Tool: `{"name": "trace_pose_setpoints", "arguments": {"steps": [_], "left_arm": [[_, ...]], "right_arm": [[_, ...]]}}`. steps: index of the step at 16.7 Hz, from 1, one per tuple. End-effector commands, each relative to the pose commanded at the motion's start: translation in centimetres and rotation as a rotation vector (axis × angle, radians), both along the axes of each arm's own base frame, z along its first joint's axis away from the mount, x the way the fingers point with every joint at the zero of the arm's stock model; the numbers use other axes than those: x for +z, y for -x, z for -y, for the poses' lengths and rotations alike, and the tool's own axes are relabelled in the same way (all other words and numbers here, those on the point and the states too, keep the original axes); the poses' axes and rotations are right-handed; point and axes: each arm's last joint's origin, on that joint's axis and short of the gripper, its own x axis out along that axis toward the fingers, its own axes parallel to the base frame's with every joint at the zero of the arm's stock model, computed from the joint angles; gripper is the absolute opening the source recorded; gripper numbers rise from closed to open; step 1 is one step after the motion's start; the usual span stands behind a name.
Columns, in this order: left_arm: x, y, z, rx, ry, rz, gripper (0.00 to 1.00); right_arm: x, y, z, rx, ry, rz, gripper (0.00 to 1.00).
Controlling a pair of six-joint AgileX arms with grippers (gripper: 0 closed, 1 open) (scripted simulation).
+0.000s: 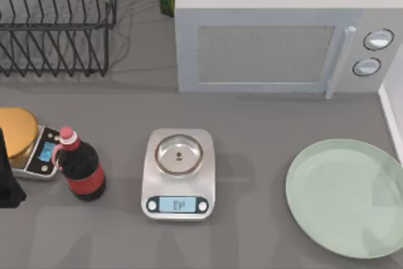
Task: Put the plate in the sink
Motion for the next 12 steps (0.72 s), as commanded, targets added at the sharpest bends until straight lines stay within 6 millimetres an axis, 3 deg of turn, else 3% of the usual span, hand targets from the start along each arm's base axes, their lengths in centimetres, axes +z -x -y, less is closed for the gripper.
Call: {"name": "trace_pose_setpoints", "arguments": {"steps": [9,12], "left_arm": [[0.0,0.0,0.0,0.000,0.000,0.000,1.00],[0.0,0.0,0.0,0.000,0.000,0.000,1.00]], "right_arm": [[0.0,0.0,0.0,0.000,0.000,0.000,1.00],[1.1,-0.1,-0.3,0.028,-0.028,-0.053,1.00]]}}
